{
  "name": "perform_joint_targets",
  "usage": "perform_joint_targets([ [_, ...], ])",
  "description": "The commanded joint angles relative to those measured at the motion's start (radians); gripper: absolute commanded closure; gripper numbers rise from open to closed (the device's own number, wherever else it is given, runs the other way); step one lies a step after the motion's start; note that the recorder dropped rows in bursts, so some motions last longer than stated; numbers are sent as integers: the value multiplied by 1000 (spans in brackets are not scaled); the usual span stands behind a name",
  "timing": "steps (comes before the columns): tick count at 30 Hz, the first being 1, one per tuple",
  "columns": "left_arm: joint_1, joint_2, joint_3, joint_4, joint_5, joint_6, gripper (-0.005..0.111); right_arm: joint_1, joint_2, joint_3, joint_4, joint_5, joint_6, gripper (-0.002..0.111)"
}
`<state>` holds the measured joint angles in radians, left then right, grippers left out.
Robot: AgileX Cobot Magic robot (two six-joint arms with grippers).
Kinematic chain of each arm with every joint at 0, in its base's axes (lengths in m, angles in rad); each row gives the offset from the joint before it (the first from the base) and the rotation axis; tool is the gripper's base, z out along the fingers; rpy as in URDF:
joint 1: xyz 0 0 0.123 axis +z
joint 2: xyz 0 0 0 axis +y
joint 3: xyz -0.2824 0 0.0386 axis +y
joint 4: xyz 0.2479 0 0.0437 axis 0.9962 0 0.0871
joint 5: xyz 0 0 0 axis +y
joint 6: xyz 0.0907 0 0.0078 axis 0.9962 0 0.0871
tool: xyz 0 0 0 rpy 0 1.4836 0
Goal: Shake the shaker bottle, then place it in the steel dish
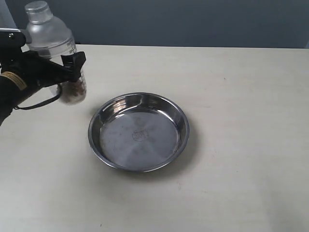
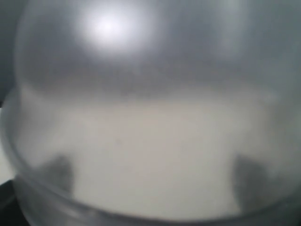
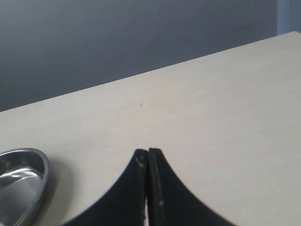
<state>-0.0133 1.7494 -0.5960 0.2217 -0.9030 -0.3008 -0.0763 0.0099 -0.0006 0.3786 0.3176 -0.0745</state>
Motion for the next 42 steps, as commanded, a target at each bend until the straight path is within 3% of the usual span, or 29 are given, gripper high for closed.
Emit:
perform_joint_targets([
  [1, -65, -131, -23, 160, -12, -81, 106, -3, -5, 1, 0, -11, -3, 109],
  [5, -170, -266, -96, 310, 78, -131, 106, -3, -5, 1, 0, -11, -3, 109],
  [9, -273, -359, -163, 284, 260, -131, 106, -3, -5, 1, 0, -11, -3, 109],
  [12, -321, -279, -108, 260, 402, -171, 106, -3, -5, 1, 0, -11, -3, 109],
  [15, -347, -187, -57, 237, 365, -208, 106, -3, -5, 1, 0, -11, -3, 109],
  [20, -387, -347, -157, 269, 241, -227, 106, -3, -5, 1, 0, -11, -3, 109],
  [22, -391, -384, -199, 270, 310, -217, 106, -3, -5, 1, 0, -11, -3, 109],
  [25, -410, -278, -132, 265, 408, -224, 106, -3, -5, 1, 0, -11, -3, 109],
  [28, -410, -185, -85, 275, 302, -334, 106, -3, -5, 1, 0, -11, -3, 109],
  [31, -410, -284, -148, 421, 158, -350, 106, -3, -5, 1, 0, -11, -3, 109],
  [33, -413, -325, -188, 425, 292, -325, 106, -3, -5, 1, 0, -11, -3, 109],
  [36, -428, -195, -110, 401, 402, -298, 106, -3, -5, 1, 0, -11, -3, 109],
  [39, -428, -106, -88, 369, 320, -348, 106, -3, -5, 1, 0, -11, -3, 109],
  [42, -428, -218, -139, 449, 165, -350, 106, -3, -5, 1, 0, -11, -3, 109],
])
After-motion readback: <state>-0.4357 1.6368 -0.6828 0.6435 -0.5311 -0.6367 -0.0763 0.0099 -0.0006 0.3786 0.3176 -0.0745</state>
